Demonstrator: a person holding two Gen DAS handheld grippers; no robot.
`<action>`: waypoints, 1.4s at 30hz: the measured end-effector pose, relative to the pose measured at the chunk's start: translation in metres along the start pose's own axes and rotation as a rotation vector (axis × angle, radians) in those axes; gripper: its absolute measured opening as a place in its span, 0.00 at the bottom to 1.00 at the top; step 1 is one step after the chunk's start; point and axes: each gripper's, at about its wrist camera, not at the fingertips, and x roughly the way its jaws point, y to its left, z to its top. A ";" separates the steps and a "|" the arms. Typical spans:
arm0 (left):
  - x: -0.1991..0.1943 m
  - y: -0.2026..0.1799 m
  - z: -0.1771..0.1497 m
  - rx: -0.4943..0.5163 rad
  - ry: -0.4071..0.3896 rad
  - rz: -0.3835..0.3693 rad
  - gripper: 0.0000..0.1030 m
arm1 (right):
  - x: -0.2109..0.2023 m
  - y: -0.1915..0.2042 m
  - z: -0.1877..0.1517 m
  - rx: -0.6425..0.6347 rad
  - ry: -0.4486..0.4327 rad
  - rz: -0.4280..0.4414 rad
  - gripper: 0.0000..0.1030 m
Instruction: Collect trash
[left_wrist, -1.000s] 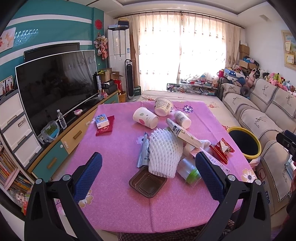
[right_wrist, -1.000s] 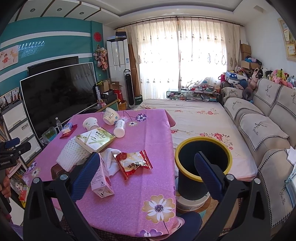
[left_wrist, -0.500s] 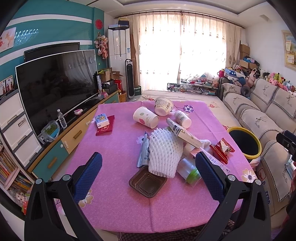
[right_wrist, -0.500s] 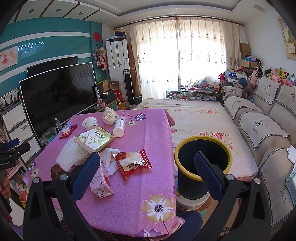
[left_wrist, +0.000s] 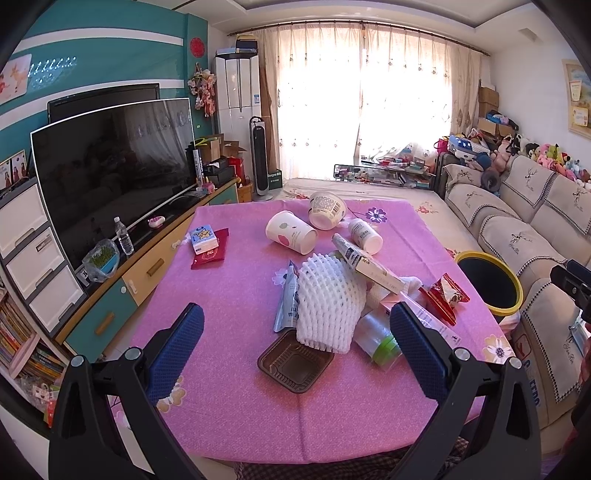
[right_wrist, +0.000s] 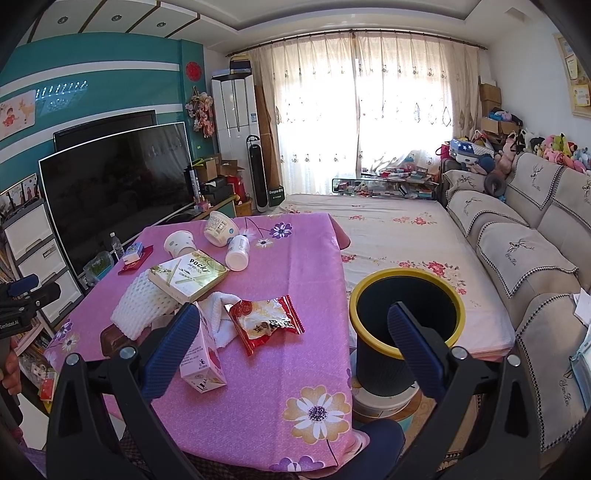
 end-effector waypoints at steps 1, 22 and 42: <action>0.000 0.000 0.000 0.000 0.000 0.000 0.96 | 0.000 0.000 0.000 0.000 0.001 0.000 0.94; 0.022 0.003 -0.005 -0.009 0.044 0.006 0.96 | 0.024 -0.001 -0.008 0.013 0.068 0.030 0.94; 0.067 0.006 0.006 -0.005 0.098 0.007 0.96 | 0.183 0.013 -0.015 -0.215 0.424 0.252 0.94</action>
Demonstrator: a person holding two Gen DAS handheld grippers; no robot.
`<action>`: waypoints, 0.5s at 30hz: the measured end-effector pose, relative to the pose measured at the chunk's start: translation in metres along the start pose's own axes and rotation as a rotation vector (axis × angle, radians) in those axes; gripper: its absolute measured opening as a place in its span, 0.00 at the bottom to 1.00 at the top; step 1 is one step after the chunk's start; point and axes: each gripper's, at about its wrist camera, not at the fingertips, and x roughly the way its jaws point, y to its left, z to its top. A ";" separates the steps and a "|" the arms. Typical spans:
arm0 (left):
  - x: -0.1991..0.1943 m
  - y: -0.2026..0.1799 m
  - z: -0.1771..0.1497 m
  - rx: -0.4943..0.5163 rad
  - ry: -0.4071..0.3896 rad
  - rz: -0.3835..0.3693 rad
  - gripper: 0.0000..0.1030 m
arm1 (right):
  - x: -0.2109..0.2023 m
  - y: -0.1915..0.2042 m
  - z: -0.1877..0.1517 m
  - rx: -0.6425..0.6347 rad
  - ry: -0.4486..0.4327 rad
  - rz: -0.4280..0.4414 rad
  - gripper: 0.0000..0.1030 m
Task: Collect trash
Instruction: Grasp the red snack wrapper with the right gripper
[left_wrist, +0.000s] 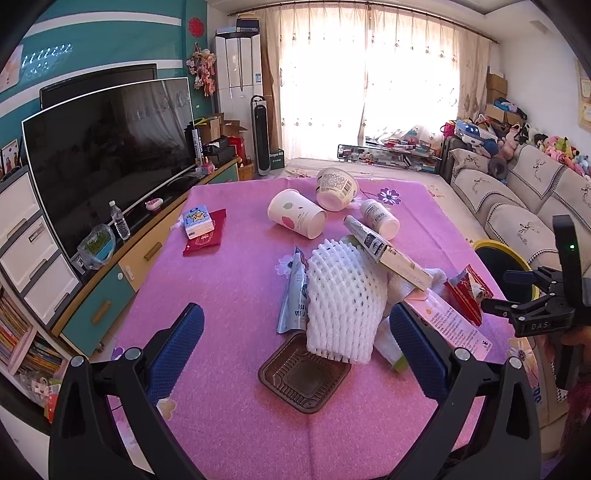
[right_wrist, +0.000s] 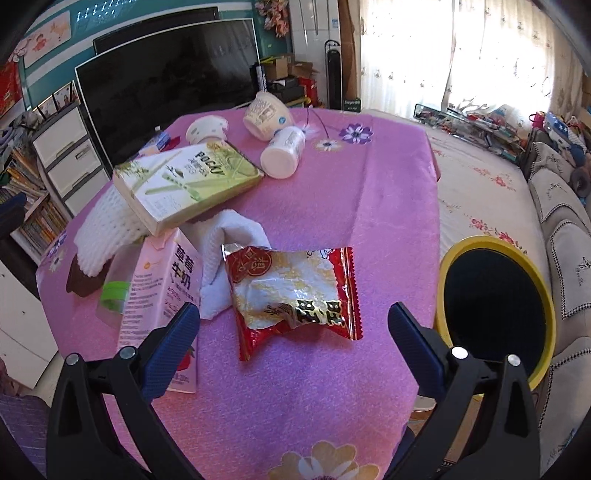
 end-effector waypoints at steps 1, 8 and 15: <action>0.002 -0.001 0.001 0.000 0.002 0.001 0.96 | 0.007 -0.001 0.001 -0.005 0.017 0.000 0.94; 0.012 -0.008 0.006 0.005 0.016 -0.010 0.96 | 0.038 -0.008 0.011 -0.010 0.096 0.062 0.94; 0.019 -0.013 0.009 0.014 0.025 -0.015 0.96 | 0.041 0.000 0.016 -0.048 0.095 0.047 0.66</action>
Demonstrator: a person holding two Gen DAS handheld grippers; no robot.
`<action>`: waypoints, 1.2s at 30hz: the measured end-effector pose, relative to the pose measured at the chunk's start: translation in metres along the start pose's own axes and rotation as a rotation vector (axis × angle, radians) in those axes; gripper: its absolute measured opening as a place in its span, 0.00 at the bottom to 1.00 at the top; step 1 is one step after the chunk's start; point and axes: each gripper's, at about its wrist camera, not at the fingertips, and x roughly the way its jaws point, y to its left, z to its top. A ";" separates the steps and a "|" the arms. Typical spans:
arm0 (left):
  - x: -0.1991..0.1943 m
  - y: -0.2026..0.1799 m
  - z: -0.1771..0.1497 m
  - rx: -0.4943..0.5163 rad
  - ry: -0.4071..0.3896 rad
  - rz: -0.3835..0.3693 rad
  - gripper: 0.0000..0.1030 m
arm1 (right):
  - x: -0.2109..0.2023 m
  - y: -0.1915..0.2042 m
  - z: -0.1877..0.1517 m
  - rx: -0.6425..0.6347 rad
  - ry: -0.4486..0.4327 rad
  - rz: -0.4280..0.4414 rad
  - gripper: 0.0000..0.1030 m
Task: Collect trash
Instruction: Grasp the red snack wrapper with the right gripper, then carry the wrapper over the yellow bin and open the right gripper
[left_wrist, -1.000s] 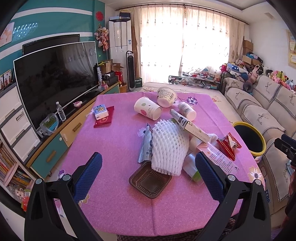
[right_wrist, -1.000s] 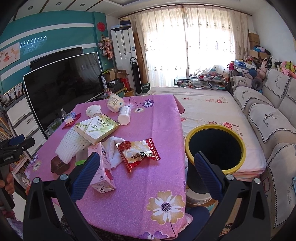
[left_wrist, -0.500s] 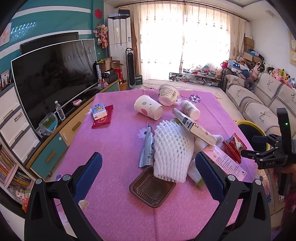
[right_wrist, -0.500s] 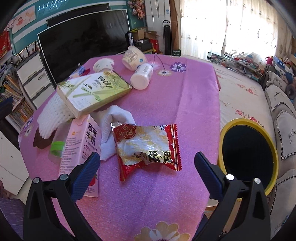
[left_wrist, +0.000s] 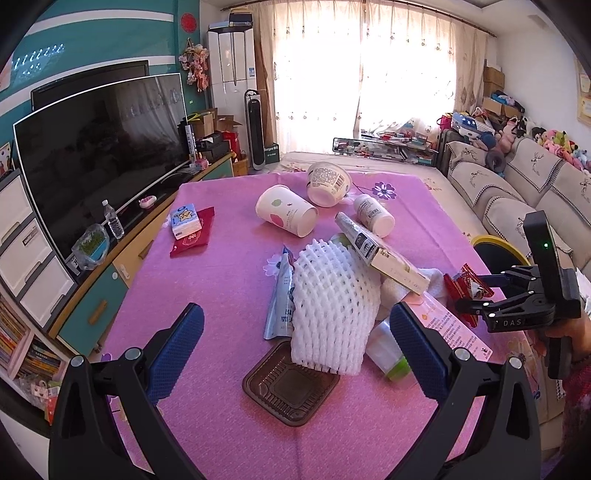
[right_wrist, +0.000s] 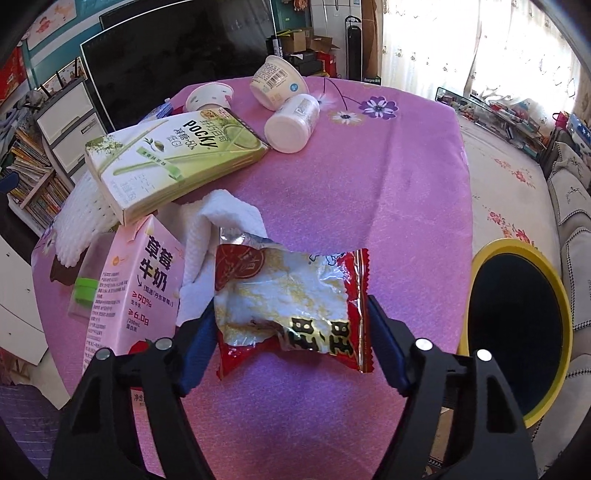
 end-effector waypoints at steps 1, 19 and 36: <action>0.000 0.000 0.000 0.000 0.000 0.000 0.96 | 0.000 0.000 0.001 0.002 -0.001 -0.001 0.65; -0.001 -0.003 -0.002 0.011 -0.002 -0.002 0.96 | -0.045 0.003 -0.006 0.039 -0.115 -0.012 0.24; 0.003 -0.027 0.000 0.060 0.009 -0.021 0.96 | -0.027 -0.185 -0.038 0.356 0.000 -0.324 0.31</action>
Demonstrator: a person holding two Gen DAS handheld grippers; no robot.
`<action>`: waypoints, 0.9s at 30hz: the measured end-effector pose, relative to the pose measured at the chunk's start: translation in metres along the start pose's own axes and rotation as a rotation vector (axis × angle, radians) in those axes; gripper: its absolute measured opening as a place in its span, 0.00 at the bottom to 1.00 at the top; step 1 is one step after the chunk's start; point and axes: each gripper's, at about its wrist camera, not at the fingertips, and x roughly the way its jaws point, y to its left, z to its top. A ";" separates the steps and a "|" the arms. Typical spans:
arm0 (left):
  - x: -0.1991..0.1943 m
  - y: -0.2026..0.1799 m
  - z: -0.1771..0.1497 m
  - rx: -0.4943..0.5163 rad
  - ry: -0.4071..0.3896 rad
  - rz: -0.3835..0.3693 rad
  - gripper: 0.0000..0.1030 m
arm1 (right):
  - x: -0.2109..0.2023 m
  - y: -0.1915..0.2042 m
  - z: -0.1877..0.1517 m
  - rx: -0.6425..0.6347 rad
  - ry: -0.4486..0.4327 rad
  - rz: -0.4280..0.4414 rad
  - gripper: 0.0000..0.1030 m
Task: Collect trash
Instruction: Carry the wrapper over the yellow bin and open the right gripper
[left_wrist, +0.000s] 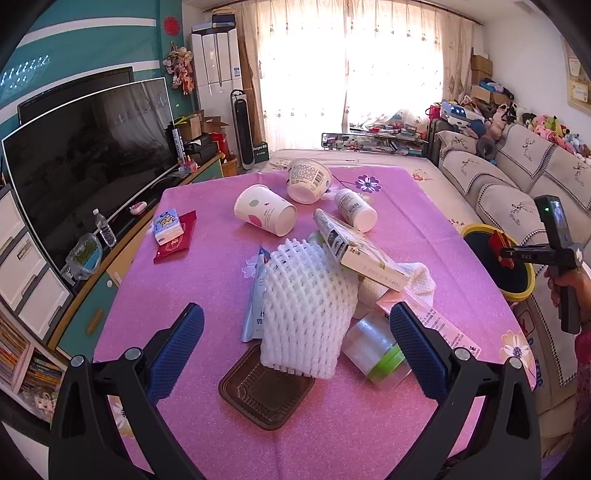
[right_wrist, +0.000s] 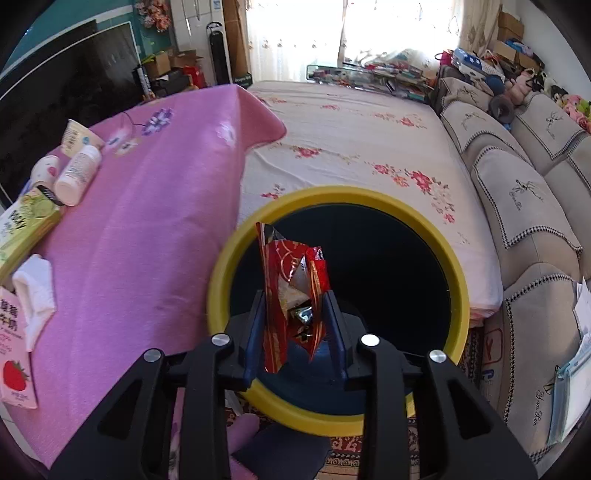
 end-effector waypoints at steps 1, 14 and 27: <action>0.001 -0.002 0.001 0.005 0.001 -0.002 0.96 | 0.010 -0.005 0.003 0.012 0.016 -0.008 0.33; 0.027 -0.030 0.013 0.066 0.032 -0.028 0.96 | 0.013 -0.017 0.010 0.066 -0.036 -0.075 0.77; 0.034 -0.064 0.024 0.127 0.040 -0.082 0.96 | 0.006 -0.026 0.011 0.135 -0.018 0.007 0.89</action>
